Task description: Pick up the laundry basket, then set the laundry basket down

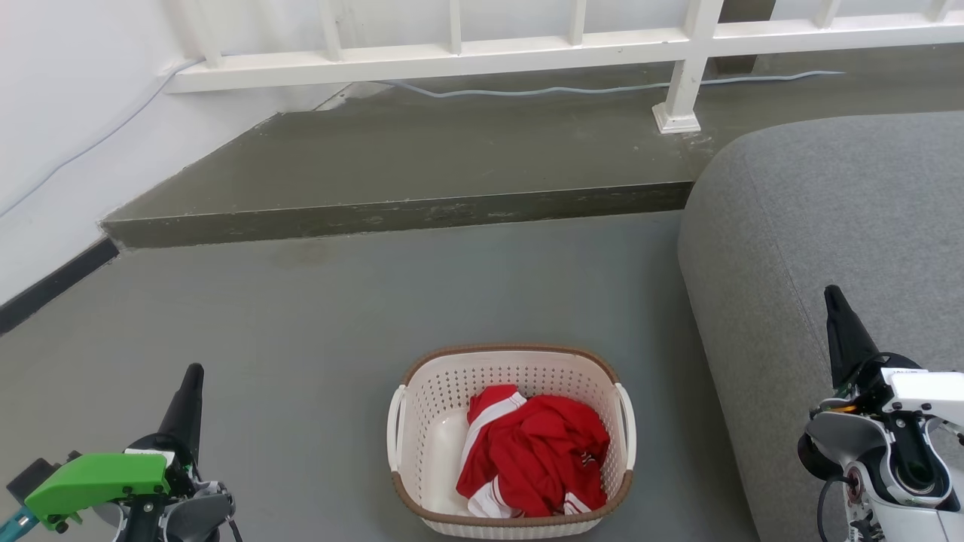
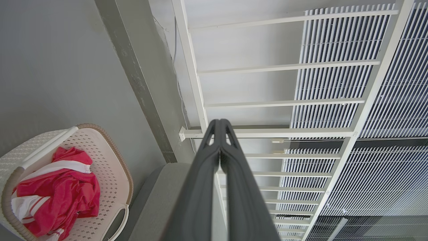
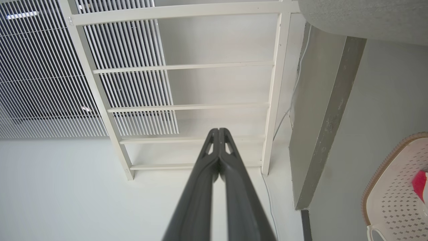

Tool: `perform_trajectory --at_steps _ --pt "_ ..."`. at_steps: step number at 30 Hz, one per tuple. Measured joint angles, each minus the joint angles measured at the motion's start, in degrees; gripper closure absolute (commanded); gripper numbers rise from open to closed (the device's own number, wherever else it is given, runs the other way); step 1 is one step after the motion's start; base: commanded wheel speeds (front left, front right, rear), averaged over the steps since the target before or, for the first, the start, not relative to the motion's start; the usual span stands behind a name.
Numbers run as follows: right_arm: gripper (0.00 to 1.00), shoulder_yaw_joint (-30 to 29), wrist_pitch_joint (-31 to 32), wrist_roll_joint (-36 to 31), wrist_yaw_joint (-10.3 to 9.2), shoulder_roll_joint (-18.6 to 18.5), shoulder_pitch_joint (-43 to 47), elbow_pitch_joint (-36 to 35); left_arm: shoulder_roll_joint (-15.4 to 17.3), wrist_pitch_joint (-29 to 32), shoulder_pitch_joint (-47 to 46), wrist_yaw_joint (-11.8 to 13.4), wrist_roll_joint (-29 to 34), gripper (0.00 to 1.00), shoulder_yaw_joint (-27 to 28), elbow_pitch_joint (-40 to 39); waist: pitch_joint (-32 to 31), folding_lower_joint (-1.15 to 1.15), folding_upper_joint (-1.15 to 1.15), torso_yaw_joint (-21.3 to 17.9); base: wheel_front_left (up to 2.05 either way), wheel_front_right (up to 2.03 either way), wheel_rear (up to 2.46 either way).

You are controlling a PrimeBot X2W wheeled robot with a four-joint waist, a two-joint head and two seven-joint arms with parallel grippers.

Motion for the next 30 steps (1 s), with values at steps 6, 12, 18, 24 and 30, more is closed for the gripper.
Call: perform_trajectory --at_steps 6,12,18,24,30 --pt "1.0 0.0 0.0 0.0 0.0 0.0 0.0 0.0 0.0 0.0 0.0 0.0 0.0 1.0 0.0 0.0 0.0 0.0 0.0 0.0 0.0 0.0 0.0" --pt "1.0 0.0 0.0 0.0 0.0 0.0 0.0 0.0 0.0 0.0 0.0 0.0 0.0 1.0 0.0 0.0 0.0 0.0 0.0 0.0 0.0 0.0 0.0" --pt "0.0 0.2 0.0 0.0 -0.09 1.0 1.4 2.3 -1.0 0.0 0.9 0.1 0.0 0.0 -0.2 2.4 0.0 0.0 0.0 0.0 0.0 0.0 0.0" --pt "0.0 0.7 -0.1 0.0 -0.09 1.3 2.3 2.2 -1.2 -0.5 1.6 0.2 0.0 0.0 -0.8 2.2 0.1 0.0 0.0 0.0 0.0 0.0 0.0" --pt "0.0 1.8 -0.9 -0.1 -0.09 1.3 2.3 0.8 -1.2 -1.6 1.6 0.2 0.0 0.0 -1.5 1.2 0.2 0.0 0.0 0.0 0.0 0.0 0.0"
